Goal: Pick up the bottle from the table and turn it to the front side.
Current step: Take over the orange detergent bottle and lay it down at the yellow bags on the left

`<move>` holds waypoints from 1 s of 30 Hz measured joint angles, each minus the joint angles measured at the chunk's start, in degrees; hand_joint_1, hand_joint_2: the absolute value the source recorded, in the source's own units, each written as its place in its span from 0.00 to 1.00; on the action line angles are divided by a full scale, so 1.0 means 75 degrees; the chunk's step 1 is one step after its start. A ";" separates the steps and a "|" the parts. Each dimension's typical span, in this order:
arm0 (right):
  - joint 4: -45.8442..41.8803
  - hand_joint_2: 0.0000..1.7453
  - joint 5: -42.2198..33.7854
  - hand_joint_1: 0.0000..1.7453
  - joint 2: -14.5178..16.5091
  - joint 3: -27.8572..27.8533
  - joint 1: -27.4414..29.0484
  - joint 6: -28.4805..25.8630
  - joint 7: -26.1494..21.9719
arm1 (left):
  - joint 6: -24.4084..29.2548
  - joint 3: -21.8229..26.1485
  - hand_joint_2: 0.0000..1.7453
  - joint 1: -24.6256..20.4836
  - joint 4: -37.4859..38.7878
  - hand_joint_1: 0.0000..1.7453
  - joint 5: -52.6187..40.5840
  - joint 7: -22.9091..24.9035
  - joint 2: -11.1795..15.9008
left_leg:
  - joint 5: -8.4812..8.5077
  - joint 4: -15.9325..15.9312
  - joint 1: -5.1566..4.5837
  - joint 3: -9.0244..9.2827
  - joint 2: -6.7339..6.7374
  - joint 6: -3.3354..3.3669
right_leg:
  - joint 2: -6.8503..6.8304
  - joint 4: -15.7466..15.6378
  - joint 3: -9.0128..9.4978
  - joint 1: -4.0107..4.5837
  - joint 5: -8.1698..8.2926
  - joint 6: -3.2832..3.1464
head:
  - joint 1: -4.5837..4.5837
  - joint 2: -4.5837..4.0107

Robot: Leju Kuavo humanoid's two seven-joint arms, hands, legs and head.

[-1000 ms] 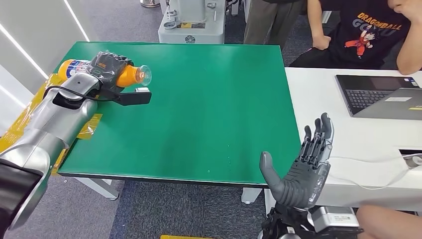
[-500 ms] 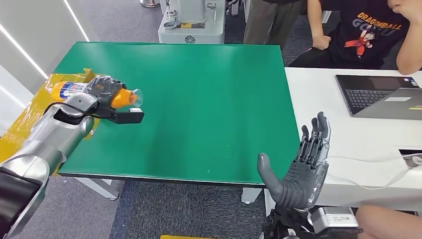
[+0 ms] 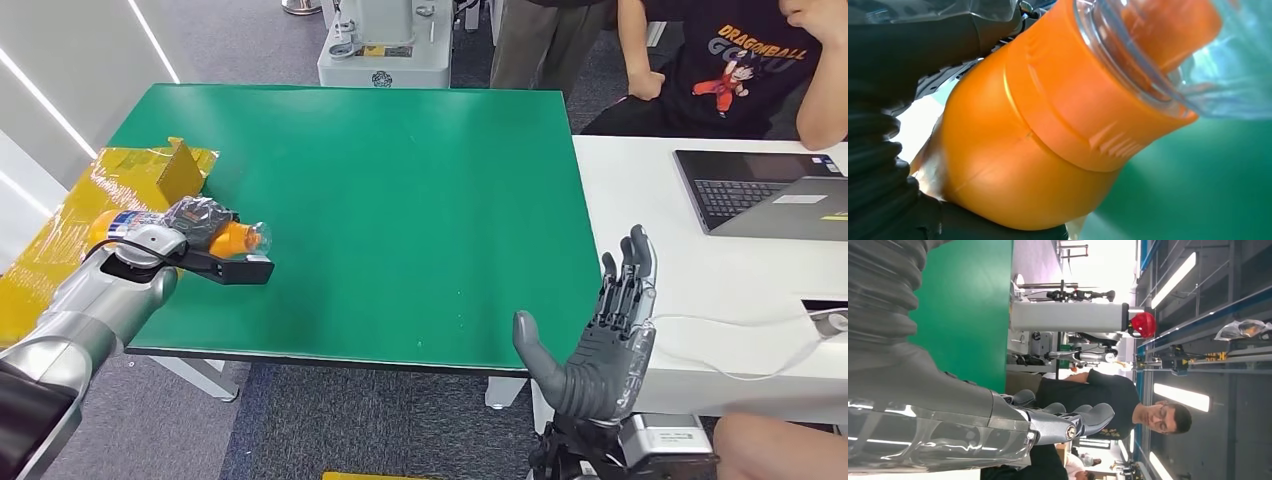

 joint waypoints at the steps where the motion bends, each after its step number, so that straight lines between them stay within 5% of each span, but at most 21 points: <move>1: 0.0001 1.00 0.0024 0.00 0.0000 -0.0002 0.0016 0.0021 0.0018 | 0.0002 0.0000 1.00 0.0042 0.0004 1.00 -0.0014 -0.0026 0.0024 | 0.0000 0.0000 0.0000 0.0000 0.0000 0.0000 | 0.0000 0.0000 0.0000 0.0000 0.0000 0.0000 | 0.0000 0.0000; 15: 0.0113 1.00 0.0021 0.00 0.0000 -0.0013 0.0113 0.0300 0.0082 | -0.0158 0.0000 1.00 0.0202 0.0038 1.00 -0.0310 -0.0224 0.0305 | 0.0000 0.0000 0.0003 0.0000 -0.0001 0.0000 | -0.0001 0.0000 -0.0001 0.0002 -0.0001 -0.0002 | 0.0000 0.0000; 30: 0.0277 1.00 -0.0089 0.00 0.0000 0.0026 0.0116 0.0404 0.0041 | -0.0338 0.0000 1.00 0.0141 0.0038 1.00 -0.0567 0.0036 0.0197 | 0.0000 0.0001 0.0002 0.0002 0.0000 0.0000 | 0.0000 -0.0001 -0.0001 0.0002 -0.0001 -0.0002 | 0.0001 0.0000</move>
